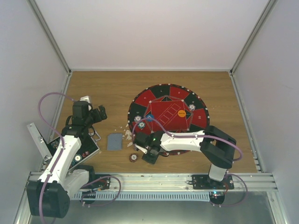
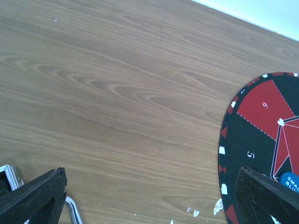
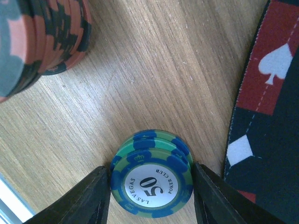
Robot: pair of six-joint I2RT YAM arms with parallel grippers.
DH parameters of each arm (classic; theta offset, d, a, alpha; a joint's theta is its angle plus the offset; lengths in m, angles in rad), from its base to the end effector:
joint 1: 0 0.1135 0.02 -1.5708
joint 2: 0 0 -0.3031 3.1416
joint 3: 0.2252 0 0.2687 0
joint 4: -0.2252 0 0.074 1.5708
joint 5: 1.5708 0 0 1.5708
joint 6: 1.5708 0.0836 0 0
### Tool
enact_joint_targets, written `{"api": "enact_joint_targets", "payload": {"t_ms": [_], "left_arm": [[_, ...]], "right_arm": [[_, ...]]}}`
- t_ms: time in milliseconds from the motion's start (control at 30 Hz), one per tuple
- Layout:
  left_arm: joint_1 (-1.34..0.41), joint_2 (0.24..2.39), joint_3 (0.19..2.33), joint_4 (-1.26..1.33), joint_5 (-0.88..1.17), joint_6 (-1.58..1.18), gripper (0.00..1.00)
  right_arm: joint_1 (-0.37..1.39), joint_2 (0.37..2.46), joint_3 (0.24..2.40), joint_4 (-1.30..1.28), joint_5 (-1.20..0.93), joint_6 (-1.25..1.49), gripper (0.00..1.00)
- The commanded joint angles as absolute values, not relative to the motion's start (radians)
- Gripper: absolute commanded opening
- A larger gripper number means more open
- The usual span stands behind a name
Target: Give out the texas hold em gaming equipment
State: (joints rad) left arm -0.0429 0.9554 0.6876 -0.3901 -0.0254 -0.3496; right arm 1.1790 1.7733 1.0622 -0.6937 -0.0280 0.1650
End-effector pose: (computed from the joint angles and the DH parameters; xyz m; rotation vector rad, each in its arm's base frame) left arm 0.2380 -0.0081 0.2532 -0.3551 2.2065 -0.1861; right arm 0.1294 0.3194 0.1295 -1.4710 2.6412 0.1897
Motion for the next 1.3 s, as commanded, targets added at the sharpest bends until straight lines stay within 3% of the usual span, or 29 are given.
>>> {"api": "enact_joint_targets", "payload": {"t_ms": [0, 167, 633, 1267], "left_arm": [[-0.043, 0.939, 0.676, -0.375, -0.026, -0.354, 0.99], [-0.043, 0.941, 0.672, -0.373, -0.025, -0.356, 0.99], [-0.042, 0.945, 0.678, -0.375, -0.032, -0.352, 0.99], [-0.043, 0.95, 0.674, -0.371, -0.043, -0.357, 0.99]], "right_arm": [[1.187, 1.84, 1.043, -0.672, -0.055, 0.159, 0.49], [1.187, 1.857, 1.024, -0.666, -0.058, 0.162, 0.51], [1.186, 1.878, 1.039, -0.677, -0.025, 0.175, 0.26], [1.138, 1.769, 1.163, -0.807, -0.054, 0.186, 0.25]]}}
